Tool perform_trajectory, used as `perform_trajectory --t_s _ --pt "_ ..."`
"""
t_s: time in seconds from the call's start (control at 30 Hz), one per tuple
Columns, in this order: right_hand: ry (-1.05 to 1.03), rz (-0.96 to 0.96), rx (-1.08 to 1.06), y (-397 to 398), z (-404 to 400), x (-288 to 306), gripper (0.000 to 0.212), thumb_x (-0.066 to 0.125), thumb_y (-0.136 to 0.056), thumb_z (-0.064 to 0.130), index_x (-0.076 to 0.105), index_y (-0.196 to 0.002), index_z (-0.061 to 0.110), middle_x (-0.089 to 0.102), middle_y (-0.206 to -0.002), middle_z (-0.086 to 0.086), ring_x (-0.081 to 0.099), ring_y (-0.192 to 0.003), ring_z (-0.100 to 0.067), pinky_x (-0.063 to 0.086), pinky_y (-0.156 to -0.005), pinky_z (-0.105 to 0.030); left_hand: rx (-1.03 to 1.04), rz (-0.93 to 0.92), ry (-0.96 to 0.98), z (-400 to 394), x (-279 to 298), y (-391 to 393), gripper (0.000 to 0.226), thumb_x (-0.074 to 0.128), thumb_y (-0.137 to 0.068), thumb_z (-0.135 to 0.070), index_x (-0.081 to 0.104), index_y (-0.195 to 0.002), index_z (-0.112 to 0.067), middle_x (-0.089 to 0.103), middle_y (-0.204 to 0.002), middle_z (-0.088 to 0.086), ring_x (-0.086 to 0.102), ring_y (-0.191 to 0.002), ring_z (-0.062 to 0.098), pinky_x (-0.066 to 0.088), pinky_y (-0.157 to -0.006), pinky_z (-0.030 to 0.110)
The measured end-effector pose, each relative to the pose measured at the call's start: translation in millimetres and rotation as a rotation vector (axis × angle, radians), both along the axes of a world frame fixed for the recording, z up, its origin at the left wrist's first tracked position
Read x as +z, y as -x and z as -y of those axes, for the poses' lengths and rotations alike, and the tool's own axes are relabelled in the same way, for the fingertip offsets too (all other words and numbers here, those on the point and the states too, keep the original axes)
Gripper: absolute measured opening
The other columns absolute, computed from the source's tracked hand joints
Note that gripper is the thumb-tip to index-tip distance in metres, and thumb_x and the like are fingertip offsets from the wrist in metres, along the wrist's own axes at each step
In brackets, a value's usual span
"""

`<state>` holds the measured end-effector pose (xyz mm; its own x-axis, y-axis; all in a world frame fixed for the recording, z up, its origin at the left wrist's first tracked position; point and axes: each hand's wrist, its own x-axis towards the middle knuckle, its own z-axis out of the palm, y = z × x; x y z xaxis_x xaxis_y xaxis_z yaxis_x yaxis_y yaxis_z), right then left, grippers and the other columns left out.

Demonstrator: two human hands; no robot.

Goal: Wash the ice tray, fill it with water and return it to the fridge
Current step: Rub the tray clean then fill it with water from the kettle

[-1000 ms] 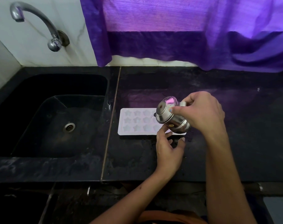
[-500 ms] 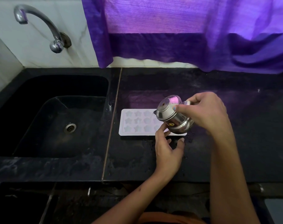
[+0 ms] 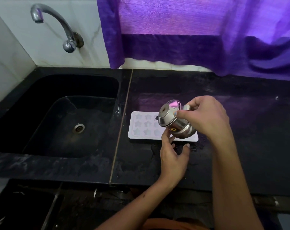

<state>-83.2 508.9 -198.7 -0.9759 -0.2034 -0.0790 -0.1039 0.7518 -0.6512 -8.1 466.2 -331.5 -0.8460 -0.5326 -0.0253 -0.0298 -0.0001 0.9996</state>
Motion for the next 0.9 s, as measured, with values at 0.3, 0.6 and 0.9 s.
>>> perform_trajectory --t_s 0.3,0.6,0.9 --pt "-0.040 -0.025 0.033 -2.2 7.6 -1.2 0.024 0.077 -0.074 0.040 0.061 -0.068 0.024 0.060 -0.072 0.012 0.060 -0.083 -0.019 0.039 -0.071 -0.031 0.011 0.029 -0.001 3.0 -1.0 -0.4 0.064 0.064 -0.082 -0.005 0.036 -0.137 -0.019 0.048 -0.121 -0.028 0.047 -0.112 -0.011 0.040 -0.096 0.014" --pt "-0.052 -0.050 0.038 -5.1 9.7 -3.4 0.026 0.077 -0.075 0.042 0.057 -0.068 0.027 0.059 -0.073 0.012 0.060 -0.085 -0.019 0.037 -0.070 -0.031 0.011 0.031 -0.004 5.2 -1.2 -1.1 0.062 0.065 -0.082 -0.006 0.036 -0.135 -0.022 0.051 -0.125 -0.018 0.048 -0.113 -0.008 0.039 -0.092 0.009" --pt "-0.001 -0.012 -0.006 -5.7 7.5 2.3 0.021 0.076 -0.073 0.036 0.062 -0.067 0.021 0.062 -0.070 0.011 0.061 -0.078 -0.017 0.039 -0.068 -0.029 0.018 0.010 -0.009 4.3 1.5 -4.8 0.064 0.065 -0.081 -0.008 0.036 -0.137 -0.021 0.047 -0.125 -0.023 0.047 -0.117 -0.003 0.042 -0.101 0.028"
